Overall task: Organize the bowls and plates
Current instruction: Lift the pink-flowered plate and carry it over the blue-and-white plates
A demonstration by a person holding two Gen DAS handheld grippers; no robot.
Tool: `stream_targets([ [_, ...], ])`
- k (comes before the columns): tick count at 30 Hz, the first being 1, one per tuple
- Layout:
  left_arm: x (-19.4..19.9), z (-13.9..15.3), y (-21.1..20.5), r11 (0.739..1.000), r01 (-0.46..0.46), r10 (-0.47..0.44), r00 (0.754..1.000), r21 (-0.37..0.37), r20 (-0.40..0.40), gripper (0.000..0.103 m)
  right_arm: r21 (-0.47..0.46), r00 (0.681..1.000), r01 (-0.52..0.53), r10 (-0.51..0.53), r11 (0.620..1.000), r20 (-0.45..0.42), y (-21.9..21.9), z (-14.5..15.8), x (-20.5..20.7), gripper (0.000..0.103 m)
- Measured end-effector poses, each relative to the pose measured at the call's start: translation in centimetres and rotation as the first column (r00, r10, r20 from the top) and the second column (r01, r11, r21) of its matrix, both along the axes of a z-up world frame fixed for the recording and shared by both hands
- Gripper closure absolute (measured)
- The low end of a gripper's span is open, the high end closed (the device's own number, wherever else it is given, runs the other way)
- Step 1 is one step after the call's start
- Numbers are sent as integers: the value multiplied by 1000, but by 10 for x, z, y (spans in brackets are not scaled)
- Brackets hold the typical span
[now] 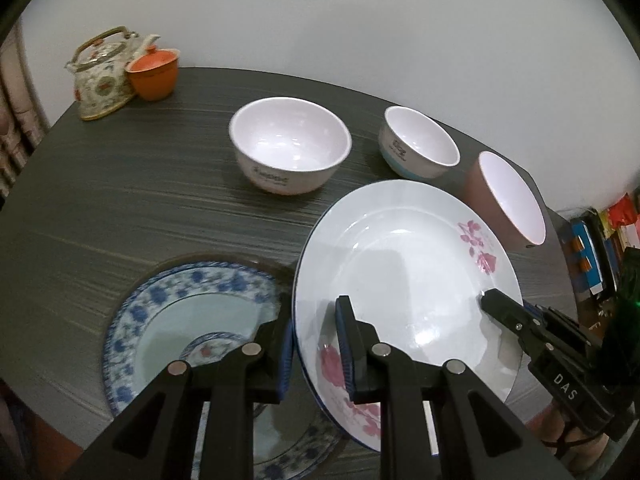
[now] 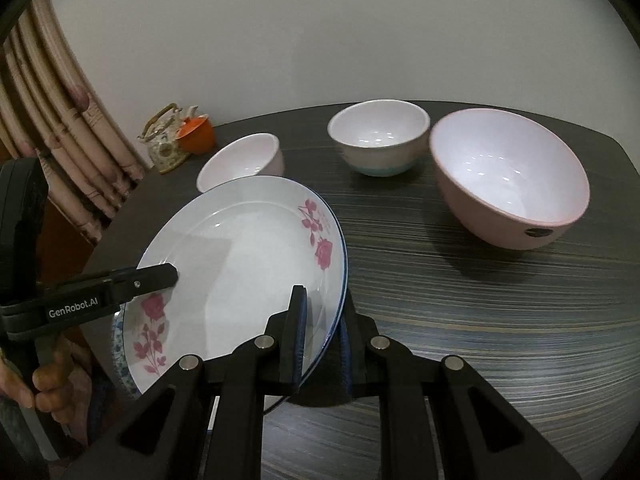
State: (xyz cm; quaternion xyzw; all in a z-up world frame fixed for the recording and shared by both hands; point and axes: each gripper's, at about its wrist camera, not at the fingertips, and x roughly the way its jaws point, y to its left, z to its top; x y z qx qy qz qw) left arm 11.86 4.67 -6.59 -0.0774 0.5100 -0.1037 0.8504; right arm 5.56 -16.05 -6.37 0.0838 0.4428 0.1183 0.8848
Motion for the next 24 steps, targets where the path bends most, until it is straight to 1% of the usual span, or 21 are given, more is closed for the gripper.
stream_targets([
  [5, -10, 7, 23, 999, -32, 32, 999, 5, 3, 84, 5, 999, -36, 36, 999, -1, 21, 2, -3, 88],
  [14, -34, 9, 68, 995, -102, 102, 995, 14, 9, 84, 17, 995, -100, 100, 995, -7, 64, 1, -6, 88],
  [24, -47, -5, 106, 986, -163, 163, 986, 21, -19, 84, 15, 988, -154, 154, 988, -29, 102, -8, -2, 88],
])
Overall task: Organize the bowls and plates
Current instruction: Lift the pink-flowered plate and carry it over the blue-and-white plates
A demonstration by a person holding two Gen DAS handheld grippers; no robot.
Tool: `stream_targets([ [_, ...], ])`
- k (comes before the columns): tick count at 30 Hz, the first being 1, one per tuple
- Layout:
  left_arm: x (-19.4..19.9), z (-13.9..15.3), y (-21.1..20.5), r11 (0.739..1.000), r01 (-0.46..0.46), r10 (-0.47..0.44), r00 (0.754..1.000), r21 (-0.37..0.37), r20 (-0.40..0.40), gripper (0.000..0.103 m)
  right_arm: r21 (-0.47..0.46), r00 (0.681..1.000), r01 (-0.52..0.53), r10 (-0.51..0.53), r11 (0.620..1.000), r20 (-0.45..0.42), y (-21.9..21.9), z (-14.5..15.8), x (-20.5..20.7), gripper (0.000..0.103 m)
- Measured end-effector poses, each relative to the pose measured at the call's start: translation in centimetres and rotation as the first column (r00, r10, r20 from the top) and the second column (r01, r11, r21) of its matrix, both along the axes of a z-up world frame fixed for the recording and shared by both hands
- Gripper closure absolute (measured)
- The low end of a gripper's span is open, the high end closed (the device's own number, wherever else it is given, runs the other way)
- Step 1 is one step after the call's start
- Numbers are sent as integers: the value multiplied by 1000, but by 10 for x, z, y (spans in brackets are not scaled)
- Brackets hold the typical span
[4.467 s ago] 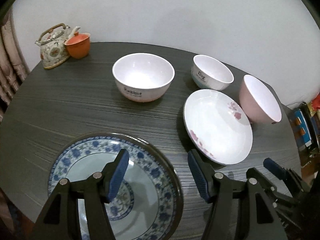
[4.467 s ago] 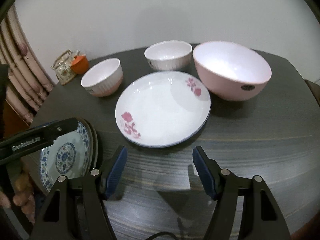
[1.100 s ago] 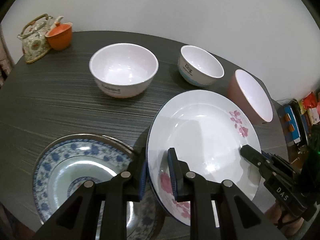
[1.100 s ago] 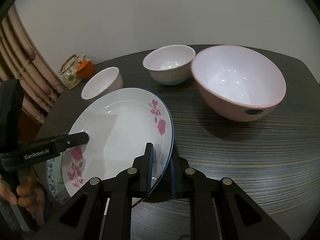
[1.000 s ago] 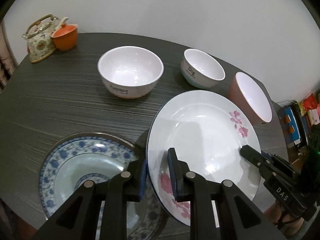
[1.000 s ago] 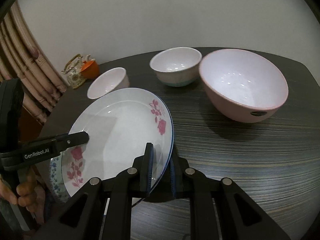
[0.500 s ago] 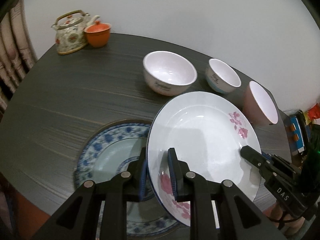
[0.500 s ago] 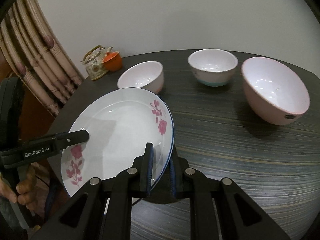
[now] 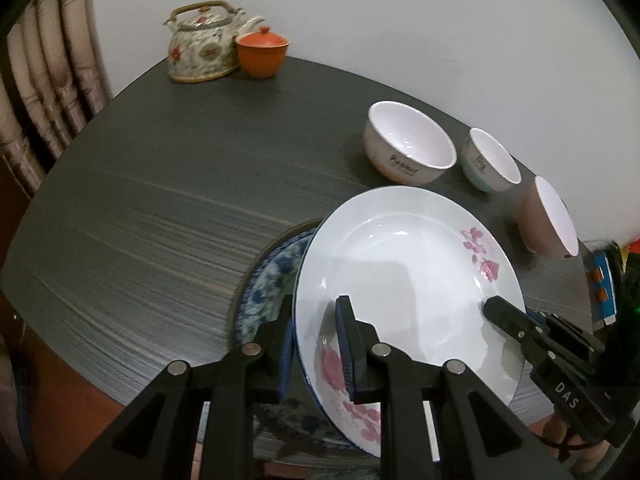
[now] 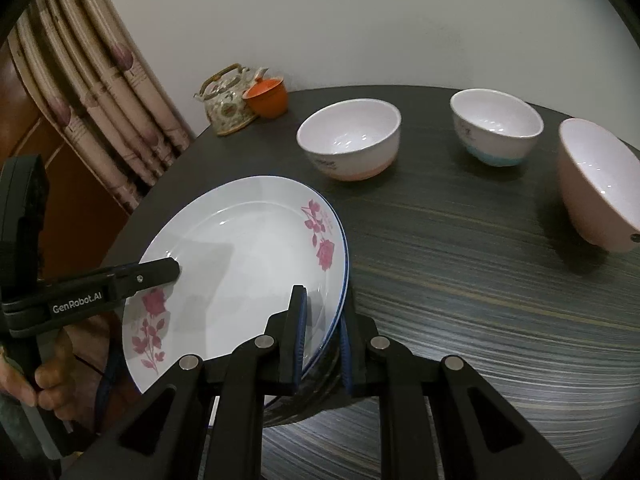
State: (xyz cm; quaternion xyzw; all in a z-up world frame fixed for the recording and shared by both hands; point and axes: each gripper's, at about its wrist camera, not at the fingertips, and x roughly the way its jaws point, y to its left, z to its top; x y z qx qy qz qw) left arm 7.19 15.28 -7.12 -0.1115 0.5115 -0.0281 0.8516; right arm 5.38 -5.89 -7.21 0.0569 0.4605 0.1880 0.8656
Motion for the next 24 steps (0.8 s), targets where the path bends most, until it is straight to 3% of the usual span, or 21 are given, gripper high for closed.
stream_targets([
  [24, 6, -36, 24, 999, -50, 50, 995, 1, -81, 84, -23, 995, -57, 54, 998, -89, 29, -37, 7, 88],
])
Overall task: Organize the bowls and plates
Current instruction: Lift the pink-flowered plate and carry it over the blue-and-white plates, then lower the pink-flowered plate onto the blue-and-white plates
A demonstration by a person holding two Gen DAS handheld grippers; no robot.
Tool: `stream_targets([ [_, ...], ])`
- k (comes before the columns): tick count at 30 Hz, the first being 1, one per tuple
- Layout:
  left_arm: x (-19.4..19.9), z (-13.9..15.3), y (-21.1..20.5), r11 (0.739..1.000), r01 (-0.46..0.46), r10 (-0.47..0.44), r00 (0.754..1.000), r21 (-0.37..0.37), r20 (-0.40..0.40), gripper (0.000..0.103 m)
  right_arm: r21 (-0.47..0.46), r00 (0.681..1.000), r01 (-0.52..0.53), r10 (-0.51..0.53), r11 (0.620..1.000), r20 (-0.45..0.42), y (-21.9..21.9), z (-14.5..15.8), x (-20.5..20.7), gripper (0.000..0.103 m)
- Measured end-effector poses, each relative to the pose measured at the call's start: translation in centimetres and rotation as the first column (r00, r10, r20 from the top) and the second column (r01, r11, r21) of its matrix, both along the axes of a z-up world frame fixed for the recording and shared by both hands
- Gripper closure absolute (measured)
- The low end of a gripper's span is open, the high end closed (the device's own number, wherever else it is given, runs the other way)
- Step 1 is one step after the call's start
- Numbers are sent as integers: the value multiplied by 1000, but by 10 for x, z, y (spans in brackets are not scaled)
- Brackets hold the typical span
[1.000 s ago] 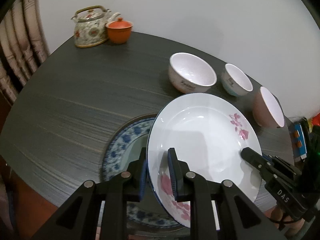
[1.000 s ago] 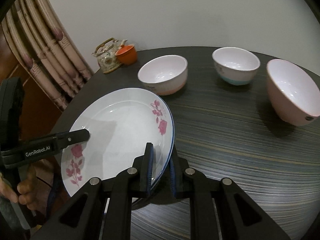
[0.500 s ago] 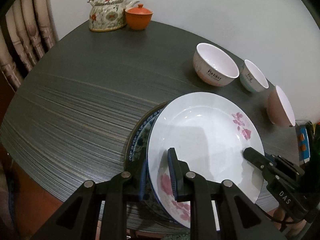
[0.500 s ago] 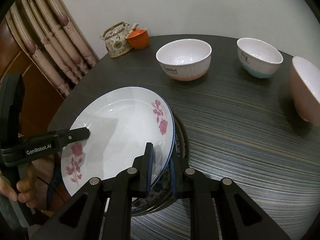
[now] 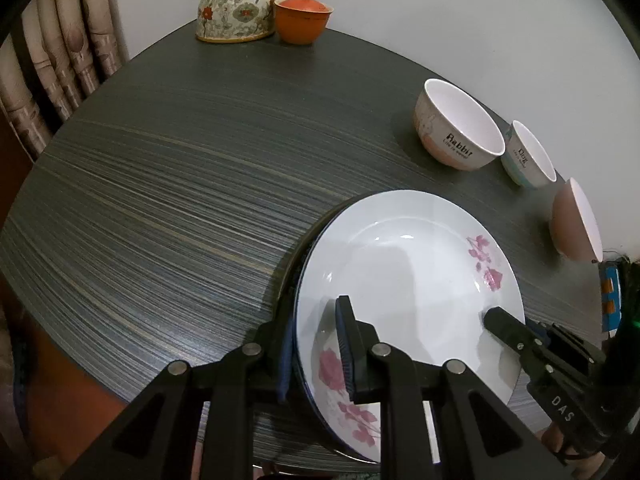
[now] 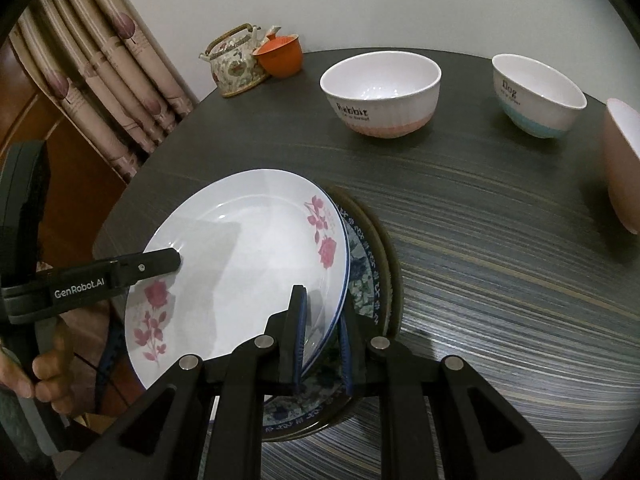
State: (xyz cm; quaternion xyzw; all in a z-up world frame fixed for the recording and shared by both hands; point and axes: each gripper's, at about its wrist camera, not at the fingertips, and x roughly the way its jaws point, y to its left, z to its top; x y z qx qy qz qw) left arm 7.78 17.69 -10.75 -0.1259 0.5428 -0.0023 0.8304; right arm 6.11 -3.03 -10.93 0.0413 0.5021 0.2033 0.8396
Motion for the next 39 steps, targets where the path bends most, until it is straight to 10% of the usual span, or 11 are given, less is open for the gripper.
stream_targets([
  [39, -3, -3, -24, 979, 14, -24, 999, 202, 46, 80, -147, 999, 44, -47, 988, -23, 18, 0, 5, 74],
])
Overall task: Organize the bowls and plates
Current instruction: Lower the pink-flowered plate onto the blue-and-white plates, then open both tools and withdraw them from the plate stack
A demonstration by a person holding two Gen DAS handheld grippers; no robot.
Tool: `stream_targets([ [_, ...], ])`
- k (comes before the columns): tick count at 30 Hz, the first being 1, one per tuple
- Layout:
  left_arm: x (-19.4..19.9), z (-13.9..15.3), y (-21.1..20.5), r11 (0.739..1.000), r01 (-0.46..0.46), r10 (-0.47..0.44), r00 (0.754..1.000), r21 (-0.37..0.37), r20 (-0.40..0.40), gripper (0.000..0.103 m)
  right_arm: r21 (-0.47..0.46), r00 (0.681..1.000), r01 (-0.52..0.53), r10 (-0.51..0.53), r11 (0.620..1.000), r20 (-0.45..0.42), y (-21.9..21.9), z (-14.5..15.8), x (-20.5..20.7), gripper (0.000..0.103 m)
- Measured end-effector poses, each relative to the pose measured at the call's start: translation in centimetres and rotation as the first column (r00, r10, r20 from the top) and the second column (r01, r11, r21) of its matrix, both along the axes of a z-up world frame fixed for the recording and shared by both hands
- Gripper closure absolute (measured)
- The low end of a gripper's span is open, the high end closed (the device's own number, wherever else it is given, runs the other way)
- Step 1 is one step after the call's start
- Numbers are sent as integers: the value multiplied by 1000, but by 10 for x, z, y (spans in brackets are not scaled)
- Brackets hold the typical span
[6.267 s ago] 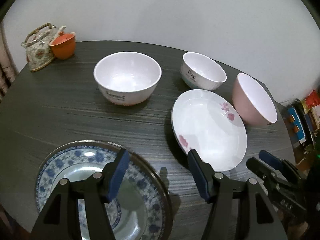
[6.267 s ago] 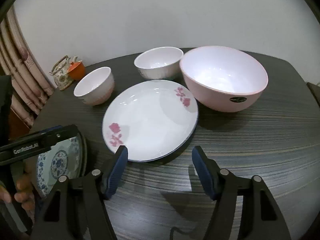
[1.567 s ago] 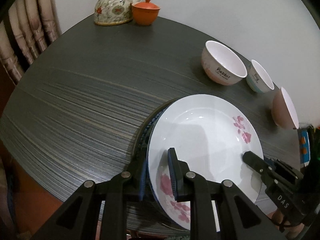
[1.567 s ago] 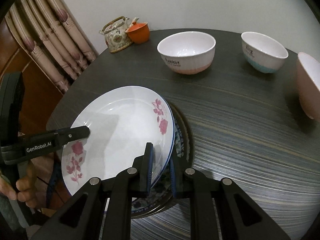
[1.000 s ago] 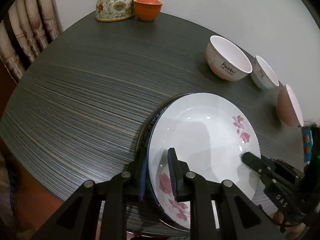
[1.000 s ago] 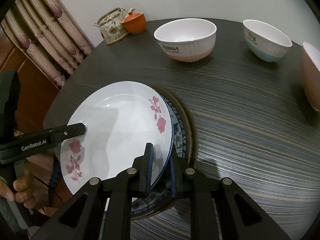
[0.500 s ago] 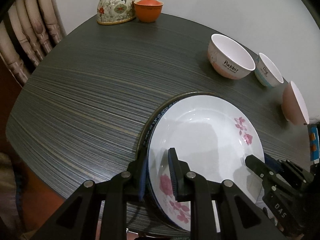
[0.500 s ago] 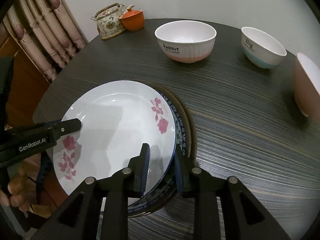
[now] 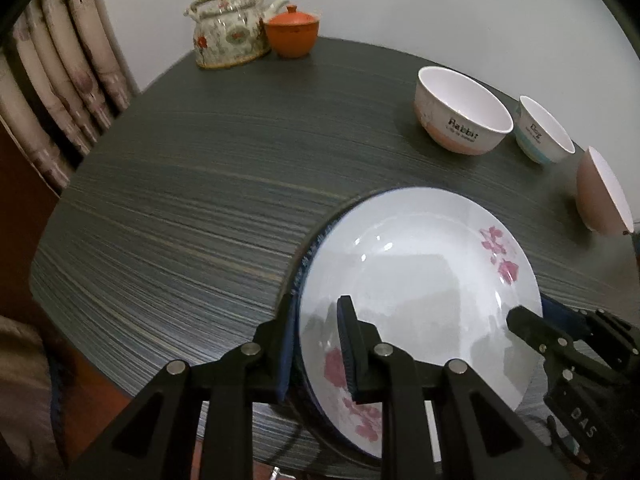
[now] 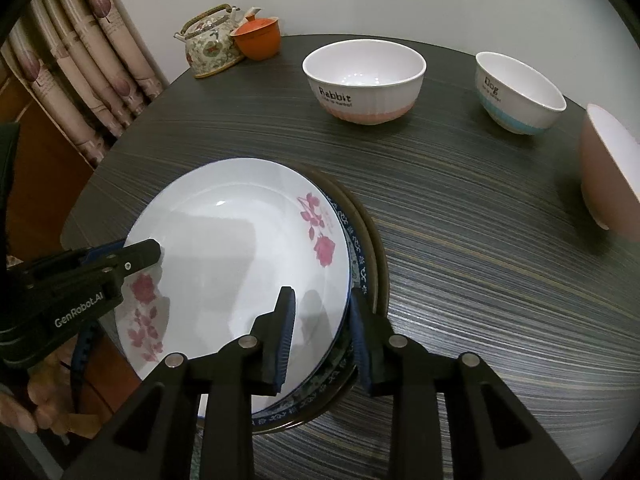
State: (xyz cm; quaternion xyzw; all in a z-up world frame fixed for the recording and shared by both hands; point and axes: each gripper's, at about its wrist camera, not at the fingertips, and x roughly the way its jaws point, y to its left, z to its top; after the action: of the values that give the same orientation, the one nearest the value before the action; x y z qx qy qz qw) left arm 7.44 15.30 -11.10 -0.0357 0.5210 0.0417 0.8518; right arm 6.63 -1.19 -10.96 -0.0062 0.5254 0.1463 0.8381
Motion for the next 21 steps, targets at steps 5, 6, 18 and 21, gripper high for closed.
stream_targets([
  [5, -1, 4, -3, 1000, 15, -16, 1000, 13, 22, 76, -3, 1000, -7, 7, 1000, 6, 1, 2, -2, 71],
  [6, -1, 4, -3, 1000, 14, -14, 1000, 12, 23, 76, -3, 1000, -8, 8, 1000, 4, 1, 2, -2, 71],
  [18, -2, 6, 7, 1000, -19, 20, 999, -11, 34, 68, 32, 999, -1, 0, 999, 37, -4, 18, -8, 55],
  [21, -1, 6, 8, 1000, -26, 26, 999, -7, 36, 68, 33, 999, 13, -15, 999, 36, -10, 20, -11, 54],
])
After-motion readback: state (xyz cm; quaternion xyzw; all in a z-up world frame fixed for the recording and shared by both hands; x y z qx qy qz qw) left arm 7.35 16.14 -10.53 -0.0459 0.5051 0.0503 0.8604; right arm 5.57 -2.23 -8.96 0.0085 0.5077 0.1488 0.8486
